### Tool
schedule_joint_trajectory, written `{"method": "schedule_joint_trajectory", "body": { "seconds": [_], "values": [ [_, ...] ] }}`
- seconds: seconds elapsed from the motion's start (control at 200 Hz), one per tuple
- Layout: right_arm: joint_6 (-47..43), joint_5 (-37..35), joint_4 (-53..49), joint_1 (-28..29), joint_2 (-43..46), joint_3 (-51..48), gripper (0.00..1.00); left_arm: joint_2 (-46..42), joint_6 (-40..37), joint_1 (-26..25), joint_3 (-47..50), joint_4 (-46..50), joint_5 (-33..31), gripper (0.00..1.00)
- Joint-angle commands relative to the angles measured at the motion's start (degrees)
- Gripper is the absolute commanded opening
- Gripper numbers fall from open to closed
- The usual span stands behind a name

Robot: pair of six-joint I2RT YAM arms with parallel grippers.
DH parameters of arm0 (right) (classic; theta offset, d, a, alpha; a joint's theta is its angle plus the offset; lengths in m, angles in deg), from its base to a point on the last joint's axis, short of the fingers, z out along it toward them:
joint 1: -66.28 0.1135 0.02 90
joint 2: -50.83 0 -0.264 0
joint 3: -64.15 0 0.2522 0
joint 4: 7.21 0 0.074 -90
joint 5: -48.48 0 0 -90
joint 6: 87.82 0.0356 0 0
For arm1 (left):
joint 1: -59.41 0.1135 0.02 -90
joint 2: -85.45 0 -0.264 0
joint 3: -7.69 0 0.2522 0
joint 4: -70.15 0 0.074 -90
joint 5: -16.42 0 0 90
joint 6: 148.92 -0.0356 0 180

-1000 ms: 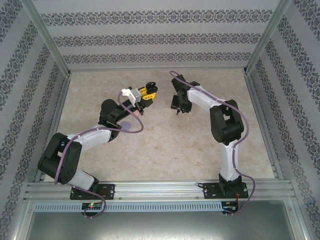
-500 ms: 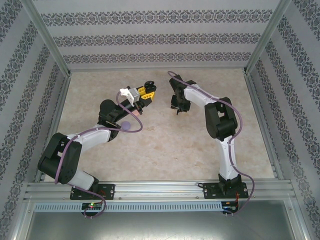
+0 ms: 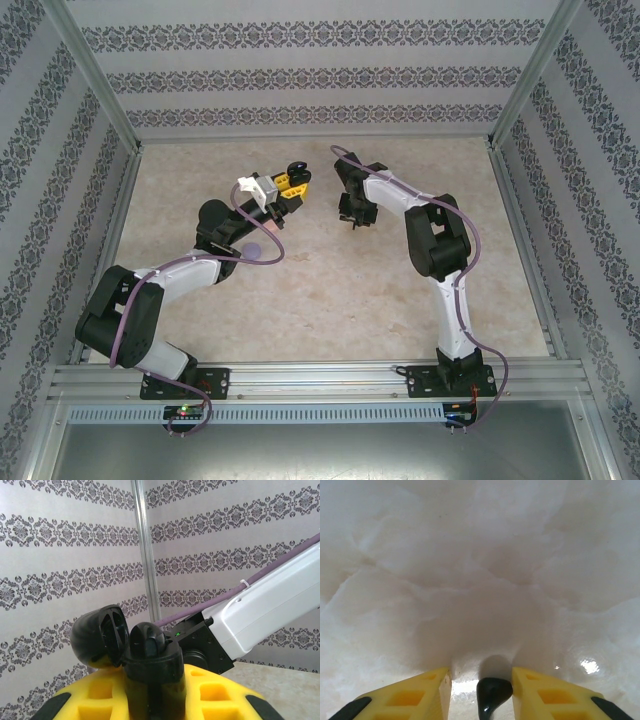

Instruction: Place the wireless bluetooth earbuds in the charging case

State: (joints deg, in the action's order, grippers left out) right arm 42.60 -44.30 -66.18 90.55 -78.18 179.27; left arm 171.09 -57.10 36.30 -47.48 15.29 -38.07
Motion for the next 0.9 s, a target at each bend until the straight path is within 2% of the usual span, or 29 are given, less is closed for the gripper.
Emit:
{"method": "schedule_joint_trajectory", "body": {
  "seconds": [0.0, 0.215, 0.51, 0.664, 0.894],
  "values": [
    [0.73, -1.37, -0.85, 0.51, -0.96, -0.21, 0.36, -0.93, 1.14, 0.76, 0.54, -3.89, 0.35, 0.0],
    [0.98, -1.5, -0.74, -0.1, -2.16, -0.12, 0.35, -1.12, 1.21, 0.79, 0.58, -3.55, 0.37, 0.0],
    [0.53, -0.95, 1.3, -0.63, -1.36, -2.07, 0.23, -1.78, 0.86, 0.79, 0.4, -2.09, 0.62, 0.0],
    [-0.21, -0.47, 4.66, -0.89, 1.92, -5.37, 0.17, -1.96, 1.2, 0.79, 0.14, -1.26, 1.12, 0.0],
    [-1.6, -0.35, 10.75, -1.24, 11.73, -11.51, 0.16, -2.89, 1.65, 0.79, -0.63, 0.22, 2.13, 0.0]
  ]
}}
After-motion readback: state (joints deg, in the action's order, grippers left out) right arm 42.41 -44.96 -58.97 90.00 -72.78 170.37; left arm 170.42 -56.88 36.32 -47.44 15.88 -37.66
